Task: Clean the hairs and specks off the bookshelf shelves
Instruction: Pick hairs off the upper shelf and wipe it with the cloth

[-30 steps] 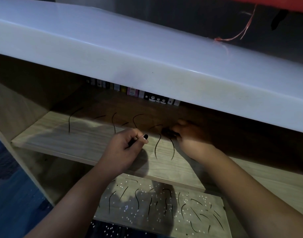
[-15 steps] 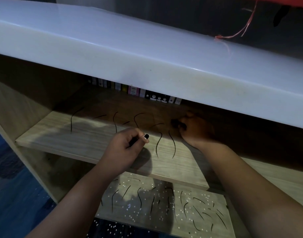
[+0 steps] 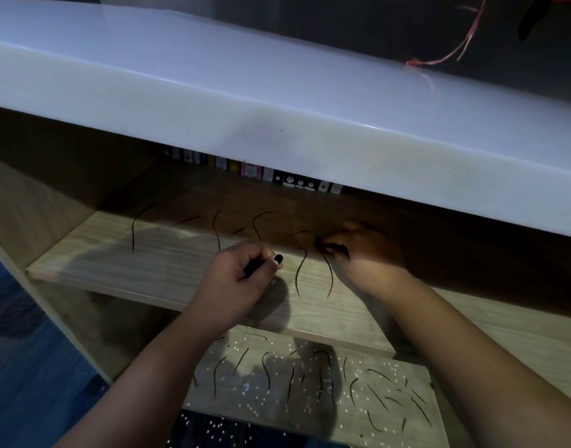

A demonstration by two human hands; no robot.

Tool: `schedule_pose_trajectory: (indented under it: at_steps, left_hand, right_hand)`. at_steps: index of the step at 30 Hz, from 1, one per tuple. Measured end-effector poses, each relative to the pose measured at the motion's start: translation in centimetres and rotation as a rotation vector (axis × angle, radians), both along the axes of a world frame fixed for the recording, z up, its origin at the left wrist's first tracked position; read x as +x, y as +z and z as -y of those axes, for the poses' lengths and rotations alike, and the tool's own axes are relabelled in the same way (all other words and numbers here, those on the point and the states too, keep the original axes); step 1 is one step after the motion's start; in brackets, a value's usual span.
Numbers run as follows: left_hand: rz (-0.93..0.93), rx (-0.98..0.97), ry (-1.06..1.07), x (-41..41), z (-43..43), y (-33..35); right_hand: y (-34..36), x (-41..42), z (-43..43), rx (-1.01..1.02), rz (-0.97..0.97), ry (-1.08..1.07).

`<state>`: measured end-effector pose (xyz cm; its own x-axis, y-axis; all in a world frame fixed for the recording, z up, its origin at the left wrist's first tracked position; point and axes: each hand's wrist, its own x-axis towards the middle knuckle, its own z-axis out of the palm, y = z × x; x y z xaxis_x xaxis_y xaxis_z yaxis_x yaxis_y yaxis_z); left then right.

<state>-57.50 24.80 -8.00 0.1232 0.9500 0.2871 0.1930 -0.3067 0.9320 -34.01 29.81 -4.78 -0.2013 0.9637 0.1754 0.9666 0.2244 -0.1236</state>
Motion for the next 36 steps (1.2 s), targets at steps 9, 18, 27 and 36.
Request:
schedule_pose_trajectory:
  at_steps: [9,18,27,36]
  left_hand:
    - [0.004,-0.004,0.001,-0.2,0.1,0.2]
    - [0.009,0.005,-0.036,-0.1,0.1,0.3]
    - [-0.020,0.026,-0.034,-0.2,0.0,0.3]
    - [0.033,-0.002,-0.013,-0.3,0.0,0.2]
  right_hand:
    - [-0.5,0.1,-3.6,0.022,-0.061,-0.109]
    - [0.5,-0.6,5.0,0.021,-0.005,0.024]
    - [-0.5,-1.3,0.2,0.061,0.014,-0.034]
    - [0.4,-1.8,3.7,0.048,0.019,-0.051]
